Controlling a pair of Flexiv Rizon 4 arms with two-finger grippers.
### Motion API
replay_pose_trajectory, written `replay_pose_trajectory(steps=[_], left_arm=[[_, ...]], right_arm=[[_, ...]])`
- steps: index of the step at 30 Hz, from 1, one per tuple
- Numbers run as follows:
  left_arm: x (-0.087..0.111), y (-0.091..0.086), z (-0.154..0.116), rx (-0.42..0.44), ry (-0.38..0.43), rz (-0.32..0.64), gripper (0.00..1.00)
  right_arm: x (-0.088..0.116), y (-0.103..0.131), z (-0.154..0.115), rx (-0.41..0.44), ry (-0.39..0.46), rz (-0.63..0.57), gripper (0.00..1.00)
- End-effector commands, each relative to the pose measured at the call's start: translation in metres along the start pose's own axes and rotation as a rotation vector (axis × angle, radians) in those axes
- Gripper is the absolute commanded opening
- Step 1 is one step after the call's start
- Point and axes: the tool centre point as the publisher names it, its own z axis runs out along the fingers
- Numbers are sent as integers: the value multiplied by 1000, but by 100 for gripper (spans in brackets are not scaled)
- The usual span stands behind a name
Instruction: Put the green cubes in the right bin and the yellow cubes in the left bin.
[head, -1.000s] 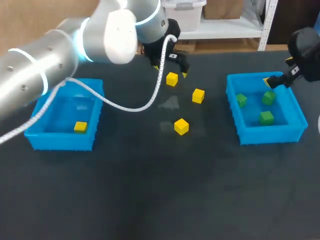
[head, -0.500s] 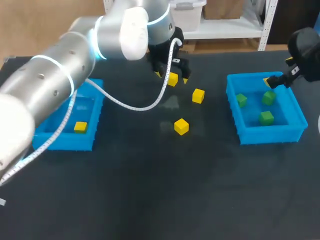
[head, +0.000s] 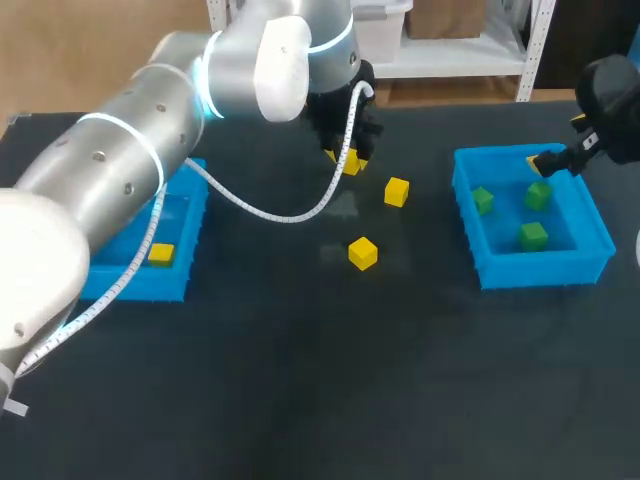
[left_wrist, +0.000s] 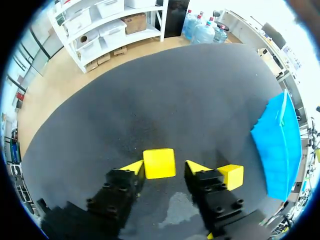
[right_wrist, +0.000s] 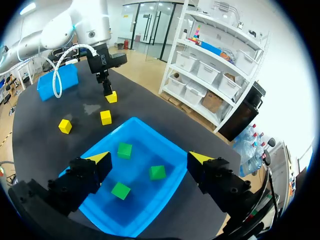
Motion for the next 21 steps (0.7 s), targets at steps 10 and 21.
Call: replay_pose_trajectory(steps=[10,21], left_arm=[[5,11,-16,-7,7,-23,0],[40,59,-91,-22,-165,-120,0]], right_arm=[[0,0,-1,0,1,1,100],[0,0,-1,0,1,1,100]])
